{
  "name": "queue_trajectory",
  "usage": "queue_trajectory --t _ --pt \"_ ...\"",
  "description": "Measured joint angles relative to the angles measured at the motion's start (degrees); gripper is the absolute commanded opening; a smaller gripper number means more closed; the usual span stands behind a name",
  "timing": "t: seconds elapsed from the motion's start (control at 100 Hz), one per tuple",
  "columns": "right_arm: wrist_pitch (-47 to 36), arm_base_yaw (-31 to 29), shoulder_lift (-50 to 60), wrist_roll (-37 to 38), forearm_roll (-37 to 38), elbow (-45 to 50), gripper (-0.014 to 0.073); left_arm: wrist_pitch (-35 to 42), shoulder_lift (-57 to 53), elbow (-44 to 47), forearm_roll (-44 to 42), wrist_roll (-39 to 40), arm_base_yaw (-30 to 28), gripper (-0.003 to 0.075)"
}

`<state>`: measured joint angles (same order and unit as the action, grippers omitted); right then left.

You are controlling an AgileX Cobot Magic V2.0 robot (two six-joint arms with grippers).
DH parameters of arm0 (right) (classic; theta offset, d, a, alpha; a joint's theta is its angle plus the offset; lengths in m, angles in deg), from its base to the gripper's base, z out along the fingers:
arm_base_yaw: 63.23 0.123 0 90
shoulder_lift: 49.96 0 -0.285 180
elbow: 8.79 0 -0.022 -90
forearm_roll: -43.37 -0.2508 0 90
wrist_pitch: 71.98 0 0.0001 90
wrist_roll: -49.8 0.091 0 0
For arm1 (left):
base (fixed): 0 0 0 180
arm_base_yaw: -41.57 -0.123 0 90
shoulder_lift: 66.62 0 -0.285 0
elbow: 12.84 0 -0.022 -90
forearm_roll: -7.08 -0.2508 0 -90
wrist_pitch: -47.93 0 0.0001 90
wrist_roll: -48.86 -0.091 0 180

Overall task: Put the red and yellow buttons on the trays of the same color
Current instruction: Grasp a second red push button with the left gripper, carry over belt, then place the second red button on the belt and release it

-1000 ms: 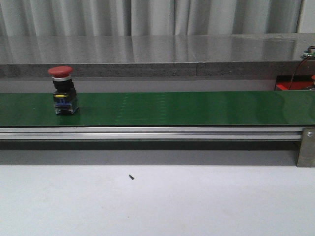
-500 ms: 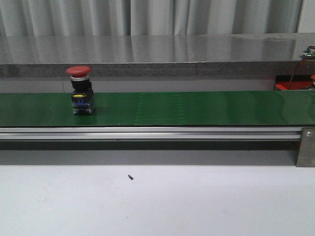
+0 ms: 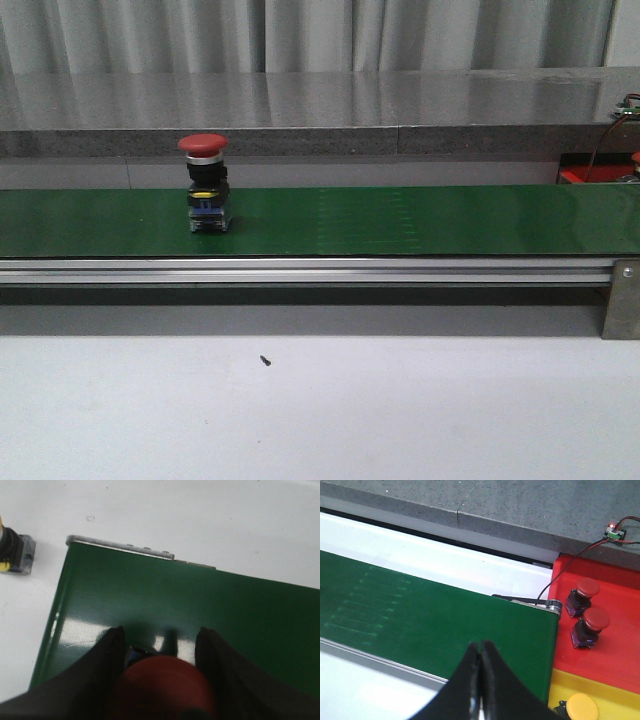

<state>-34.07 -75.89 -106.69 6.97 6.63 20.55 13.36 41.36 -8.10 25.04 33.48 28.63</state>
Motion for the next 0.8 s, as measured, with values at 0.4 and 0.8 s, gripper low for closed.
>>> queue_trajectory --t 0.4,0.8 --pt "0.0 0.0 0.0 0.0 0.0 0.0 -0.0068 -0.5 0.8 0.1 0.6 0.0 0.0 0.0327" --pt "0.0 0.0 0.0 0.0 0.0 0.0 -0.0068 -0.9 0.2 0.1 1.4 -0.2 0.0 0.0558"
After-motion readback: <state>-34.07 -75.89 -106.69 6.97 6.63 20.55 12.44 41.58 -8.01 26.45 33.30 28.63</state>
